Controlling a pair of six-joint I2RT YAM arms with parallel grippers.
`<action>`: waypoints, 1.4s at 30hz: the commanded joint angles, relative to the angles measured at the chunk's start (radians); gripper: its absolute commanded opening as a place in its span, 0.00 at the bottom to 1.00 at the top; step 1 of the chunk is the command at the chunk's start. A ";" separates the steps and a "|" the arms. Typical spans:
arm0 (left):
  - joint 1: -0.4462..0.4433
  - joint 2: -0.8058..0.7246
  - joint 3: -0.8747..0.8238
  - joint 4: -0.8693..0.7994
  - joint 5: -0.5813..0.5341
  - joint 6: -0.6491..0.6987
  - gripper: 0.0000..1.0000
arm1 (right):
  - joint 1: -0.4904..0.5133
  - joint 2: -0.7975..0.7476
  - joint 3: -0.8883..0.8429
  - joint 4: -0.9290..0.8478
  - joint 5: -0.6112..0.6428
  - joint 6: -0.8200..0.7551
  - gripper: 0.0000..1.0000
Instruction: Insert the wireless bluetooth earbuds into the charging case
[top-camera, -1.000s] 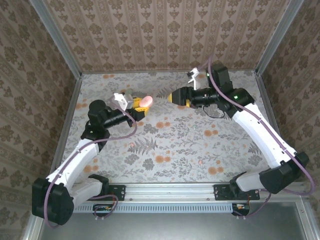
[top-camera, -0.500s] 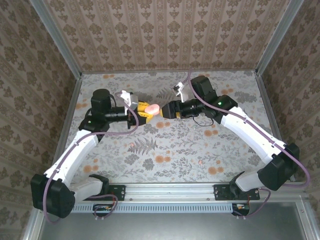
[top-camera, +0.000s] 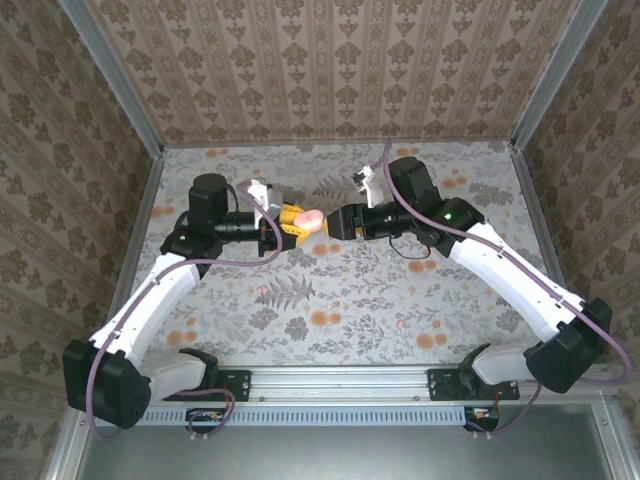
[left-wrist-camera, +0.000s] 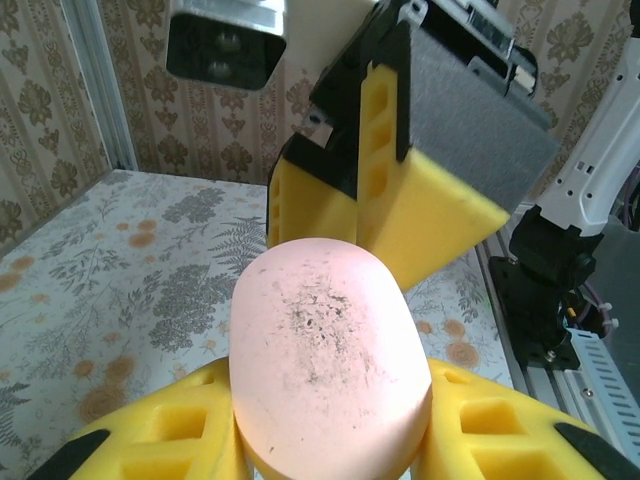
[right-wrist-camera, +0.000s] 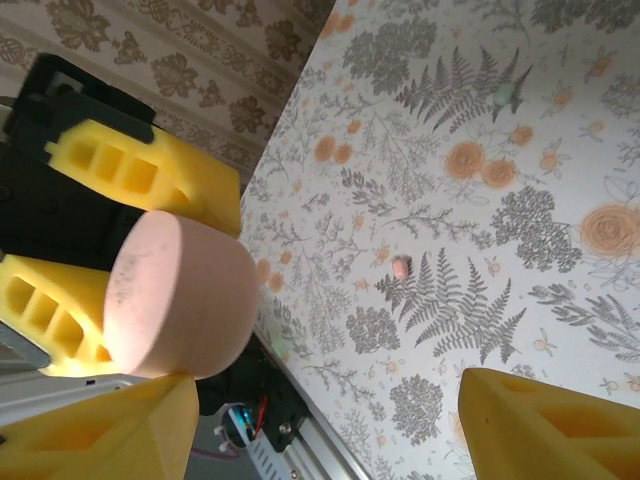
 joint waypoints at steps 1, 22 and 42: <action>-0.017 -0.003 -0.003 -0.042 0.019 0.035 0.12 | 0.008 -0.052 -0.007 0.051 0.097 0.006 0.71; -0.041 0.027 0.021 -0.071 0.039 0.052 0.12 | 0.008 -0.022 -0.024 0.137 -0.027 0.053 0.72; -0.033 0.009 -0.009 0.058 -0.049 -0.019 0.26 | 0.031 0.099 -0.114 0.442 -0.302 0.345 0.22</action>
